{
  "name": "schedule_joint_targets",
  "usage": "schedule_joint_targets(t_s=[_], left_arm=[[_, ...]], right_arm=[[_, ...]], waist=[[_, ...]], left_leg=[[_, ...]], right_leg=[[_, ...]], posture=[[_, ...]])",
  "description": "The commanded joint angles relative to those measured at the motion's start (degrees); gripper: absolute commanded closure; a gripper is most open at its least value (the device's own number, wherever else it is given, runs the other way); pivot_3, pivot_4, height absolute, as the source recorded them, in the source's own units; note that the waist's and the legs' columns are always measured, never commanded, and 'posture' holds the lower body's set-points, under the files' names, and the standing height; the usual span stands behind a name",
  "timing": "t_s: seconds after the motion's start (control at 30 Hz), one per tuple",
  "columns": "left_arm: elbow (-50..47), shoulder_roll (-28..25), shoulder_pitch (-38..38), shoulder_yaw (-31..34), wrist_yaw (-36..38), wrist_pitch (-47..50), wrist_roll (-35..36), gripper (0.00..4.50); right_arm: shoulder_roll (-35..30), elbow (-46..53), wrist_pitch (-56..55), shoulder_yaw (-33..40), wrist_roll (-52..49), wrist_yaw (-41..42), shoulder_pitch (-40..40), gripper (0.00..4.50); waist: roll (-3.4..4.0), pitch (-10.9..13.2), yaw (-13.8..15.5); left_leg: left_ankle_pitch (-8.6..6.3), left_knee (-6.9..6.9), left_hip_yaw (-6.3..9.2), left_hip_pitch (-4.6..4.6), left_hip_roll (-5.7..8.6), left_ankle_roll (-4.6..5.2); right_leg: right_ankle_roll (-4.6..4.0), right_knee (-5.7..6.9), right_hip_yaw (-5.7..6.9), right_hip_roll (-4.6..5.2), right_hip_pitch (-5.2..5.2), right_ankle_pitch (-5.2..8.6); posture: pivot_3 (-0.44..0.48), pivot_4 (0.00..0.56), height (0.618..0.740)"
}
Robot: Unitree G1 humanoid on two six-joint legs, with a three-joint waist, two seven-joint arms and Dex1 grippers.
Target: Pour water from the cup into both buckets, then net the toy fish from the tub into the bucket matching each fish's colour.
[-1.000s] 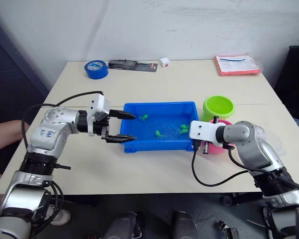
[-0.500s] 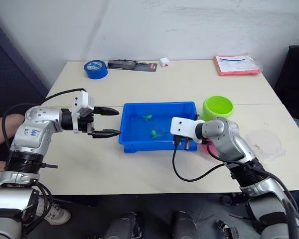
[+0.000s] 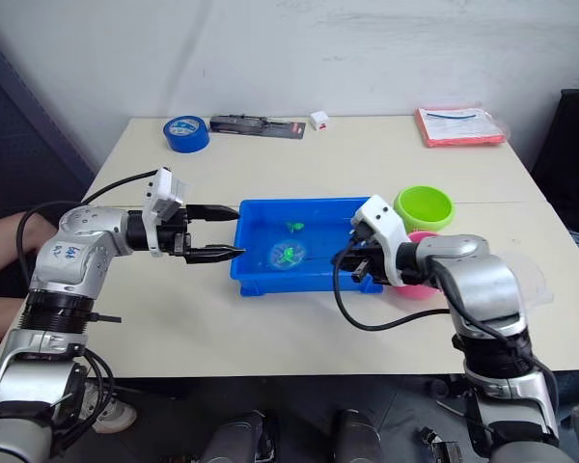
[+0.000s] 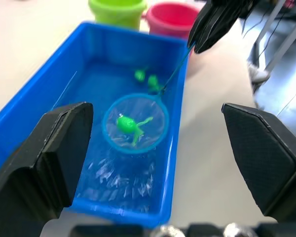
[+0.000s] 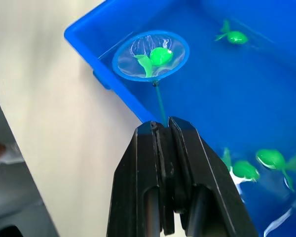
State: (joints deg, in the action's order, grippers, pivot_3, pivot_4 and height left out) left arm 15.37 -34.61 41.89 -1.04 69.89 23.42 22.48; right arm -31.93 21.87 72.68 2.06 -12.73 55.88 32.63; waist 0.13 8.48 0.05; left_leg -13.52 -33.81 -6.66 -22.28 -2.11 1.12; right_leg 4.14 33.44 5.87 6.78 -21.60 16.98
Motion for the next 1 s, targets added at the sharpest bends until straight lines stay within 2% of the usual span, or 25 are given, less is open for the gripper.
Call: schedule_joint_targets(t_s=[0.03,0.13,0.3,0.43,0.5,0.6,0.77,0.87,0.93,1.0], left_arm=[[-2.0,1.5,2.5,1.3,-1.0,0.9,2.1,0.0],[-1.3,4.4,4.9,1.4,-2.3,1.8,2.9,0.0],[-0.1,6.8,7.4,0.3,-2.6,2.8,2.8,0.0],[0.3,7.6,7.9,-0.1,-2.3,2.1,2.2,0.0],[0.6,7.8,8.1,-0.2,-2.5,1.5,1.9,0.0],[0.7,7.9,8.0,-0.3,-2.7,0.5,1.4,0.0],[0.6,7.8,7.4,-0.9,-2.3,-1.1,0.7,0.0],[0.5,7.8,7.5,-0.9,-2.4,-1.1,0.7,0.0],[0.4,7.8,7.5,-0.9,-2.5,-1.0,0.7,0.0],[-0.1,7.7,7.2,-0.8,-2.6,-0.9,0.8,0.0]], right_arm=[[-2.3,4.4,3.2,5.9,-3.9,-2.3,0.0,3.7],[-4.6,5.6,6.3,12.1,-6.1,-4.5,0.6,3.7],[-10.8,4.4,5.7,18.3,-7.9,-7.0,0.3,3.7],[-16.0,1.2,0.3,19.9,-7.0,-9.1,-1.1,3.7],[-19.3,-1.4,-5.9,19.3,-5.0,-9.8,-2.7,3.7],[-22.9,-5.2,-15.9,16.8,-1.6,-10.9,-4.9,3.7],[-29.2,-11.8,-42.7,6.6,11.2,-13.2,-7.7,3.7],[-38.3,-20.5,-69.8,-4.5,28.2,-17.5,-8.8,3.7],[-42.6,-26.2,-81.4,-10.2,39.1,-22.6,-6.0,3.7],[-44.4,-30.6,-89.3,-14.0,46.7,-26.1,-2.1,3.7]], waist=[[0.0,0.0,0.0],[0.0,0.0,0.1],[0.0,0.0,0.1],[0.0,0.0,0.0],[0.0,0.0,0.0],[0.01,0.0,-0.1],[-0.03,0.1,-0.2],[0.0,0.2,-0.1],[0.05,0.3,-0.2],[0.05,0.3,-0.4]], left_leg=[[0.0,0.01,0.0,-0.01,0.0,0.0],[0.0,0.04,-0.03,-0.05,0.01,0.0],[0.0,0.04,-0.1,-0.09,0.02,0.0],[0.0,0.06,-0.13,-0.06,0.02,0.0],[0.0,0.09,-0.14,-0.06,0.02,0.0],[0.0,0.11,-0.2,-0.07,0.02,0.0],[0.01,0.15,-0.31,-0.07,0.06,0.0],[0.02,0.17,-0.39,-0.06,0.16,-0.01],[0.02,0.23,-0.41,-0.01,0.22,-0.01],[0.03,0.41,-0.42,0.01,0.27,-0.05]], right_leg=[[0.0,-0.02,0.01,0.0,0.0,0.0],[0.04,-0.04,0.02,-0.01,0.04,-0.02],[0.2,-0.05,0.04,-0.05,0.05,-0.11],[0.2,-0.1,0.01,-0.12,0.04,-0.11],[0.21,-0.15,0.02,-0.14,0.05,-0.1],[0.21,-0.33,0.02,-0.2,0.08,-0.1],[0.28,-0.56,0.08,-0.23,0.11,-0.13],[0.46,-0.58,0.11,-0.22,0.09,-0.17],[0.47,-0.83,0.21,-0.2,-0.02,-0.11],[-0.03,-1.23,0.16,-0.21,0.06,0.04]], posture=[[0.0,0.15,0.74],[0.0,0.15,0.74],[0.0,0.15,0.74],[0.0,0.15,0.74],[0.0,0.15,0.74],[0.0,0.15,0.74],[0.0,0.15,0.74],[0.0,0.15,0.74],[0.0,0.15,0.74],[0.0,0.15,0.74]])
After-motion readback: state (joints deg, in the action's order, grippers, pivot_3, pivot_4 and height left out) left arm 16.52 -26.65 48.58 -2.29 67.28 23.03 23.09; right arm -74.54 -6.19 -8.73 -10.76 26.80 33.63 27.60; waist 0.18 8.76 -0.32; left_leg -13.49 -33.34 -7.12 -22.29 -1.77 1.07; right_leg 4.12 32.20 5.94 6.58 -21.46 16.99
